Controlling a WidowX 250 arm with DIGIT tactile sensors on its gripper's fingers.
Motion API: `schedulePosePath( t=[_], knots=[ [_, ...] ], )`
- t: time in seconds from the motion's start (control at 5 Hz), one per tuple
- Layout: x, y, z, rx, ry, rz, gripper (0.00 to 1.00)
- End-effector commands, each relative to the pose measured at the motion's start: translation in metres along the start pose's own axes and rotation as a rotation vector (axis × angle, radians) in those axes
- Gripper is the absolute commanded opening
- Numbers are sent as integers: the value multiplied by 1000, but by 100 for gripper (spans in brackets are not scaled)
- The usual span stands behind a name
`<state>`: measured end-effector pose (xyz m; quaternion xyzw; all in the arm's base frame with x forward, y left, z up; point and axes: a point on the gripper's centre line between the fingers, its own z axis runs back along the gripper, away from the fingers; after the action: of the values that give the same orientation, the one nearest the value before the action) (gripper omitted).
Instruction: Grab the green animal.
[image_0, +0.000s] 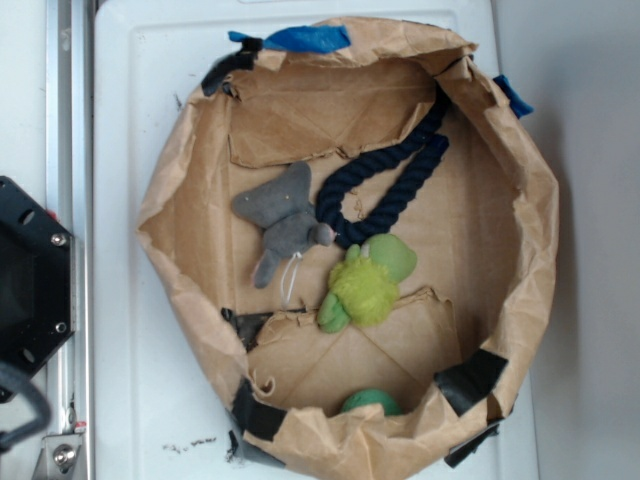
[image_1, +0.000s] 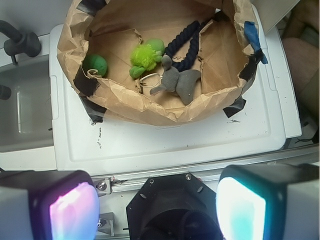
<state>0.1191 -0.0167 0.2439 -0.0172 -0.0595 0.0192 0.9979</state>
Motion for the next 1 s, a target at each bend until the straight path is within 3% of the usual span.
schedulePosePath(
  t=[0.0,0.2,0.4,0.6,0.8],
  knots=[
    [0,0,0,0,0,0,100],
    [50,0,-4,-38,1,228,100],
    [87,1,-20,-34,-5,411,100],
    [96,9,-47,-40,-28,596,100],
    [100,19,-81,-6,-31,738,100]
  ],
)
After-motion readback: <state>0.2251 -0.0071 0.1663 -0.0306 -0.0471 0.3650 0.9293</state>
